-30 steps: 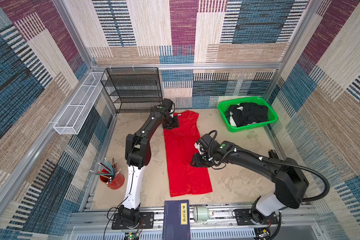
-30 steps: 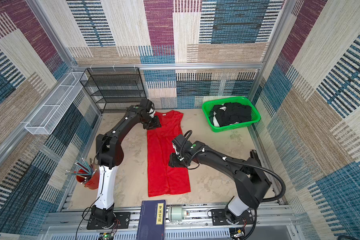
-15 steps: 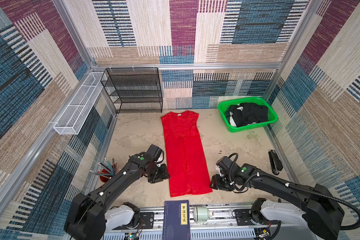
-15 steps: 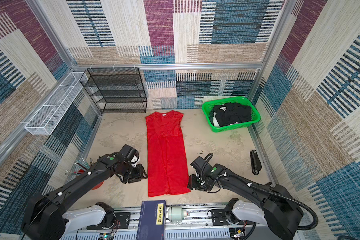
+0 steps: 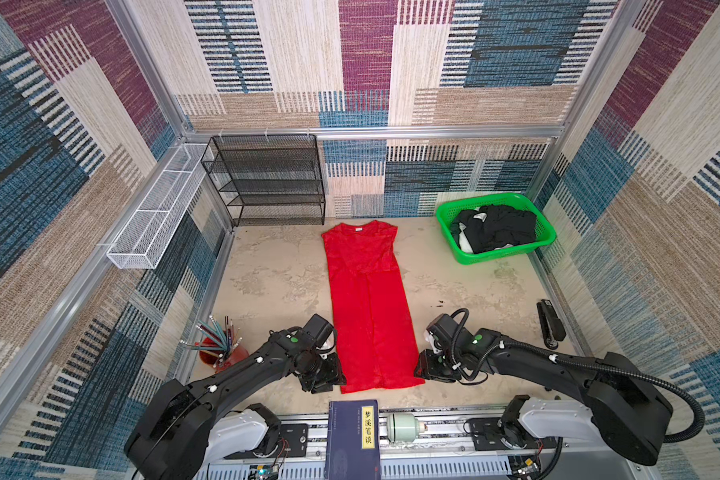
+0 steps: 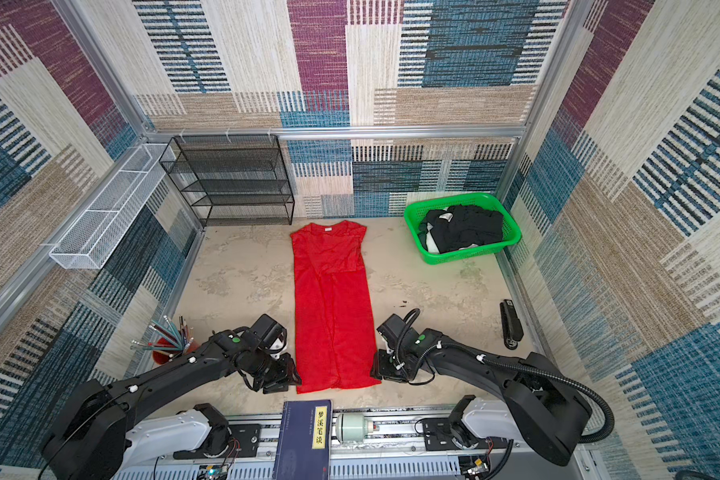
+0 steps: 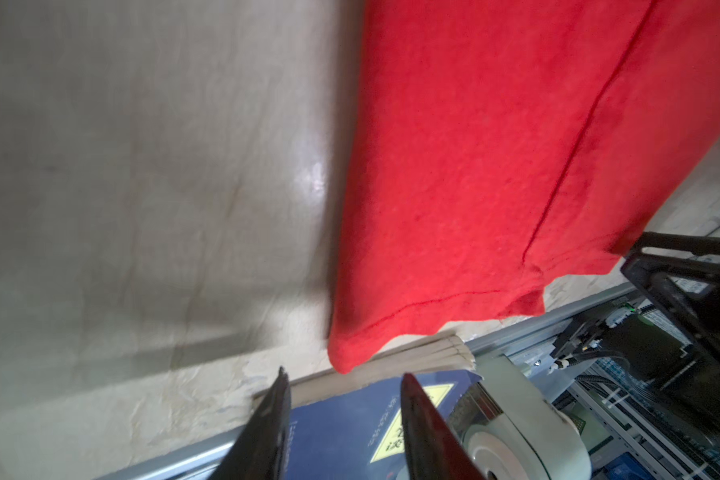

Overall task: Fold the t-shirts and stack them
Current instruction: 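Grasp the hem corners of the red strip with both grippers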

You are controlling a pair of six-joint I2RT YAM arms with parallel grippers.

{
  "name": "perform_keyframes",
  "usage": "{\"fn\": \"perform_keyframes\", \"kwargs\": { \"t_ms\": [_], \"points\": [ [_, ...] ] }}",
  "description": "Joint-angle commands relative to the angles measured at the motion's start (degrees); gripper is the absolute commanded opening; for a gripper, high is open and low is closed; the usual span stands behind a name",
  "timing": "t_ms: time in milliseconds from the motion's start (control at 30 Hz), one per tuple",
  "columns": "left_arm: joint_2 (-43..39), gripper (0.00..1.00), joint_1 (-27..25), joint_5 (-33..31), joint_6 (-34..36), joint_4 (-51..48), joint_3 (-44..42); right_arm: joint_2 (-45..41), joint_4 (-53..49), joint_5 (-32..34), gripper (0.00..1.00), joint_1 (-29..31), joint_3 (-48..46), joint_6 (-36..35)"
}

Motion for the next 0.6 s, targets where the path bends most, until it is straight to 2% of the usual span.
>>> {"fn": "perform_keyframes", "kwargs": {
  "t_ms": [0, 100, 300, 433, 567],
  "points": [
    [2.1, 0.45, -0.3, 0.0, -1.4, 1.3, 0.3, 0.7, 1.4, 0.0, 0.51, 0.0, 0.2, 0.6],
    [4.0, 0.45, -0.5, -1.6, 0.1, -1.0, 1.3, 2.3, 2.7, -1.2, 0.48, 0.0, 0.1, 0.6],
    [7.5, 0.45, -0.6, -2.1, 0.0, 1.4, 2.0, 3.3, 1.6, -0.2, 0.38, 0.0, 1.4, 0.2],
    [9.2, 0.38, -0.7, -2.5, 0.3, 0.9, 2.8, 4.1, 2.1, -1.0, 0.23, 0.0, 1.7, -0.3],
    [9.9, 0.28, -0.7, -2.5, 0.8, 1.3, 2.6, 3.5, 2.6, -0.8, 0.12, 0.0, 1.8, -0.1]
  ]
}}
